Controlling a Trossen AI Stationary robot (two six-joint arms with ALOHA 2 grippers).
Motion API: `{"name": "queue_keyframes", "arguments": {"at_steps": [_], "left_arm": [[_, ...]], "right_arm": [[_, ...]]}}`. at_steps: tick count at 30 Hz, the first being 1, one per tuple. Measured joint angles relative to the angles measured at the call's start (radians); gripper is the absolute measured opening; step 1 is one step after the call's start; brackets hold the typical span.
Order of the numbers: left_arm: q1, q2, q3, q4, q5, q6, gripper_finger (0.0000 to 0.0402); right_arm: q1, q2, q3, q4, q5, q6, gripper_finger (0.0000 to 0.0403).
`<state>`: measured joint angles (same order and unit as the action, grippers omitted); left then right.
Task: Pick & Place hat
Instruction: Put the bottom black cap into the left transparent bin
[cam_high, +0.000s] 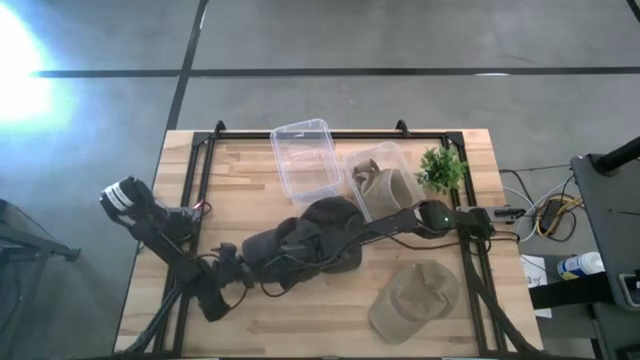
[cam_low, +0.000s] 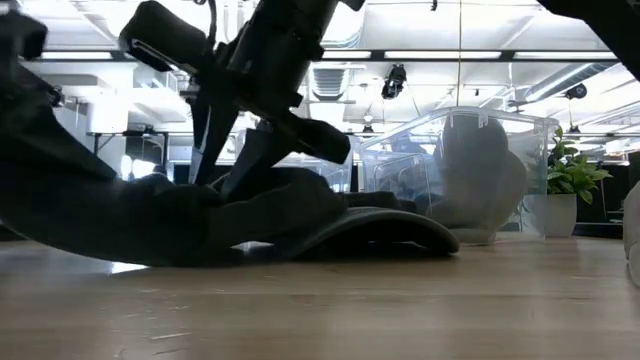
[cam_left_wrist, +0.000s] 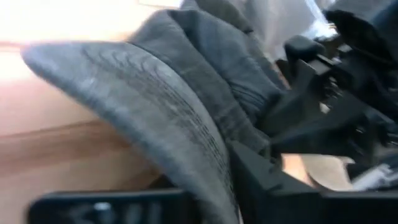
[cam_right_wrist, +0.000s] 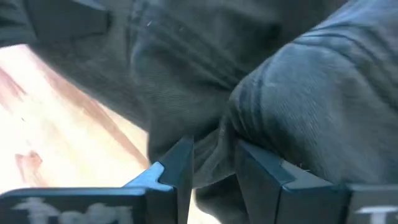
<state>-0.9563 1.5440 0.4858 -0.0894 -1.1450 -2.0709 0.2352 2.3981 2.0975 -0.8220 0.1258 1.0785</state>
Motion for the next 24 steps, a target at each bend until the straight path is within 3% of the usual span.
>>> {"name": "queue_keyframes", "arguments": {"at_steps": [3,7,10,13,17,21,24], "left_arm": [[-0.017,-0.061,0.000,-0.003,0.003,0.024,0.0012],[-0.044,-0.189,0.004,-0.026,0.034,0.117,0.0011],[-0.073,-0.307,0.031,-0.033,0.023,0.261,0.0008],[-0.116,-0.419,0.084,-0.026,-0.070,0.499,0.0008],[-0.132,-0.551,0.157,-0.023,-0.207,0.814,0.0007],[-0.072,-0.650,0.205,-0.024,-0.314,1.053,0.0007],[0.027,-0.705,0.229,-0.024,-0.356,1.147,0.0007]], "right_arm": [[0.004,-0.004,0.025,-0.013,0.005,-0.023,0.0110],[0.016,-0.037,0.058,-0.044,0.027,-0.047,0.0109],[0.037,-0.092,0.087,-0.096,0.113,-0.068,0.0111],[0.066,-0.173,0.098,-0.145,0.290,-0.084,0.0110],[0.113,-0.300,0.099,-0.178,0.634,-0.091,0.0107],[0.151,-0.407,0.097,-0.189,0.944,-0.159,0.0107],[0.160,-0.458,0.096,-0.193,1.062,-0.223,0.0107]]}}
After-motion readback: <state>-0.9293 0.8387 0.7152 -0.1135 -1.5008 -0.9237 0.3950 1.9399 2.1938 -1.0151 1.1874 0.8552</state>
